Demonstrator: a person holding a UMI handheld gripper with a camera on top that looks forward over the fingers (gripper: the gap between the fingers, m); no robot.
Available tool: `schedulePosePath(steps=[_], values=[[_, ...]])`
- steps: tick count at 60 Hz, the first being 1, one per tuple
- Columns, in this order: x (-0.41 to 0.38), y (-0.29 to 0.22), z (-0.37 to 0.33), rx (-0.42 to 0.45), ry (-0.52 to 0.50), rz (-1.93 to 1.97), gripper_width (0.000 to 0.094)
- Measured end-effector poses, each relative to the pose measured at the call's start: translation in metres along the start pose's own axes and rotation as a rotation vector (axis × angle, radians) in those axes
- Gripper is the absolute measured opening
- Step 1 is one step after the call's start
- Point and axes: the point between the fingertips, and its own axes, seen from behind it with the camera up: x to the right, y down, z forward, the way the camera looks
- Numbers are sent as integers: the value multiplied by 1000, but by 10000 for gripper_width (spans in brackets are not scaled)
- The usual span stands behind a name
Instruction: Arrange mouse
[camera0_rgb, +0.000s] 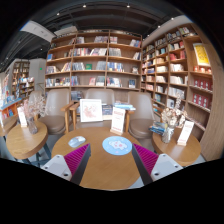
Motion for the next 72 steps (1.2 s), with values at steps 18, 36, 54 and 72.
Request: schedulePosePath(steps=[18, 36, 54, 72], values=[[-17, 31, 2, -49, -21, -14, 855], [-62, 82, 17, -127, -70, -32, 853], [-130, 113, 36, -163, -130, -23, 851], [-192, 122, 85, -148, -162, -25, 854]])
